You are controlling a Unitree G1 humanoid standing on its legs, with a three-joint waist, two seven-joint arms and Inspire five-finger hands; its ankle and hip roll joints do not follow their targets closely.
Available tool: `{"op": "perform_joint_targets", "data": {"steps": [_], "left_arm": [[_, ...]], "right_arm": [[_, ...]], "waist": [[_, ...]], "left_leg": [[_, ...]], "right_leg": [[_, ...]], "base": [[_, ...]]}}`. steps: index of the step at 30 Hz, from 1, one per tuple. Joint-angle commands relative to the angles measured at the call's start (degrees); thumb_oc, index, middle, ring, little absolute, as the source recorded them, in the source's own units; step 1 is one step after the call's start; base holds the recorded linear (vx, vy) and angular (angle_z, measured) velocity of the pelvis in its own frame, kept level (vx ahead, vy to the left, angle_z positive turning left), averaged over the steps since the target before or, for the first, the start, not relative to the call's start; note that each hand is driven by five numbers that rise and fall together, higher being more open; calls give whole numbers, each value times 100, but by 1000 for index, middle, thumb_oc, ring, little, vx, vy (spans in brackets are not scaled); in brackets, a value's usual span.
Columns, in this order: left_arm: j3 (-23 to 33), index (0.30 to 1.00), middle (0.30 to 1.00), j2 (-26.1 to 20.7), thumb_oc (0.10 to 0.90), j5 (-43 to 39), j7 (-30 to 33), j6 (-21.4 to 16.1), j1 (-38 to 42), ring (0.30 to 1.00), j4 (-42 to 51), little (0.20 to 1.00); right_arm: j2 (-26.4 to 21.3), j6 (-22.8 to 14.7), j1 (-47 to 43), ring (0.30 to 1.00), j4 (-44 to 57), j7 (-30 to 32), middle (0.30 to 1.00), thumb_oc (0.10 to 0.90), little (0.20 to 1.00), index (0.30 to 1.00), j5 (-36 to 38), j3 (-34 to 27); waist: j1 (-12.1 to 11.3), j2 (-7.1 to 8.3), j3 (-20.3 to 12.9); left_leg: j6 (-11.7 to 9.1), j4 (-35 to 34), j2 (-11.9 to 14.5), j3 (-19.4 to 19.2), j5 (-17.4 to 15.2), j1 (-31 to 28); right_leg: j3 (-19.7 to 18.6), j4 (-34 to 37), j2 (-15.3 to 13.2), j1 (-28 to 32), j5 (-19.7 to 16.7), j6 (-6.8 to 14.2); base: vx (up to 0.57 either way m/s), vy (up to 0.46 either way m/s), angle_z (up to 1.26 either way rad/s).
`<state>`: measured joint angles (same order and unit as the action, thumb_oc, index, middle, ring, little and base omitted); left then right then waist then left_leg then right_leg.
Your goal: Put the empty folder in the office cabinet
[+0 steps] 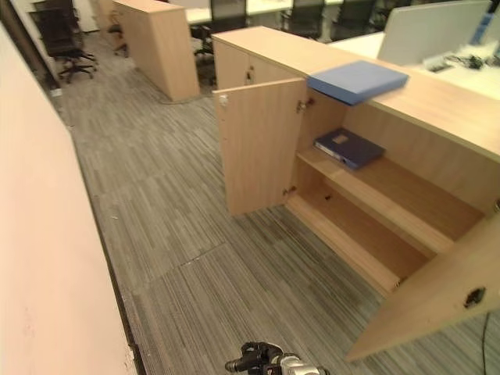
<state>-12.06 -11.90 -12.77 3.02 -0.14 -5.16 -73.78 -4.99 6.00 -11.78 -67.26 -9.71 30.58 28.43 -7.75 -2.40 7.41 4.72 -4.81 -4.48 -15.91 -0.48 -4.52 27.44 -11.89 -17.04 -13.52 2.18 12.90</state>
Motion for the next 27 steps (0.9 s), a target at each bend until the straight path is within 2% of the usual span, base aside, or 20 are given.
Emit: {"op": "perform_joint_targets", "data": {"steps": [1,4,5,7,10,13,14,15,18,20,22,23,24,27], "left_arm": [[220,900,900,-227,800,14,19,-123,283,900,-28,900],[408,900,900,-147,800,-78,34,-135,240,900,-68,900],[451,900,900,-114,800,-158,38,-118,211,900,-76,900],[498,900,900,-29,800,-281,57,-124,151,900,-70,900],[445,900,900,-17,800,-296,84,-123,206,900,-51,900],[175,900,900,-24,800,-297,148,-183,465,900,169,900],[171,900,900,-21,800,-298,150,-182,472,900,169,900],[-75,900,900,-82,800,-130,157,-205,694,900,281,900],[-139,900,900,-101,800,-95,176,-193,789,900,308,900],[-171,900,900,-104,800,-97,187,-186,835,900,356,900],[-164,900,900,-114,800,-84,171,-175,825,900,385,900],[-22,900,900,-113,800,-157,147,-188,770,900,388,900],[-22,900,900,-115,800,-158,146,-189,767,900,389,900],[235,900,900,-85,800,-380,140,-154,642,900,327,900]], "right_arm": [[86,-121,-454,900,180,-23,900,800,900,900,405,-80],[56,-168,-381,900,-25,11,900,800,900,900,389,-258],[25,-184,-343,900,-88,23,900,800,900,900,366,-339],[-109,-213,-266,900,-264,89,900,800,900,900,425,-622],[-230,-236,-269,900,-304,128,900,800,900,900,484,-834],[-457,-285,-303,900,-423,251,900,800,900,900,537,-1132],[-461,-286,-309,900,-427,249,900,800,900,900,534,-1140],[-601,-317,-368,900,-469,312,900,800,900,900,279,-1186],[-644,-319,-332,900,-492,337,900,800,900,900,160,-1238],[-691,-340,-250,900,-530,372,900,800,900,900,111,-1318],[-717,-350,-152,900,-558,389,900,800,900,900,76,-1329],[-763,-363,-23,900,-644,382,900,800,900,900,-46,-1300],[-762,-364,-21,900,-645,381,900,800,900,900,-48,-1299],[-793,-350,124,900,-773,398,900,800,900,900,-97,-1423]], "waist": [[-87,196,404],[-262,360,216],[-239,363,154],[-148,246,55],[-34,173,61],[161,80,205],[162,80,208],[256,73,294],[310,93,306],[363,130,293],[392,167,266],[331,251,202],[326,248,203],[205,352,157]], "left_leg": [[-414,-19,51,538,-399,-172],[-484,-19,67,434,-588,-277],[-501,-19,141,454,-611,-313],[-542,-19,396,539,-701,-445],[-553,-19,527,631,-741,-465],[-545,-19,709,798,-855,-549],[-544,-19,704,805,-857,-546],[-573,-19,800,852,-954,-620],[-608,-19,888,806,-1003,-714],[-694,101,1044,705,-983,-761],[-825,622,1212,610,-876,-659],[-972,1649,1364,545,-266,-407],[-985,1678,1382,545,-274,-396],[-999,2551,1453,580,202,-154]], "right_leg": [[514,1570,523,289,-1409,-171],[1097,1689,378,556,-1355,-189],[1076,1689,436,587,-1360,-264],[1106,1347,437,553,-1228,-367],[1152,912,345,406,-1005,-438],[1137,-37,66,9,-675,-498],[1137,-74,48,-5,-653,-496],[1120,-535,-84,-143,-430,-507],[1125,-719,-108,-137,-246,-552],[1125,-726,-45,-30,-61,-641],[1094,-559,162,161,85,-795],[991,-73,626,642,227,-1033],[992,-38,654,655,220,-1048],[826,471,1014,1114,389,-1289]], "base": [[256,-229,-1],[313,-185,13],[385,-180,-8],[378,-170,16],[239,-115,39],[179,-78,13],[259,-151,26],[155,-97,17],[174,-116,13],[188,-172,12],[197,-261,0],[190,-275,-10],[199,-269,-33],[117,-136,-76]]}}
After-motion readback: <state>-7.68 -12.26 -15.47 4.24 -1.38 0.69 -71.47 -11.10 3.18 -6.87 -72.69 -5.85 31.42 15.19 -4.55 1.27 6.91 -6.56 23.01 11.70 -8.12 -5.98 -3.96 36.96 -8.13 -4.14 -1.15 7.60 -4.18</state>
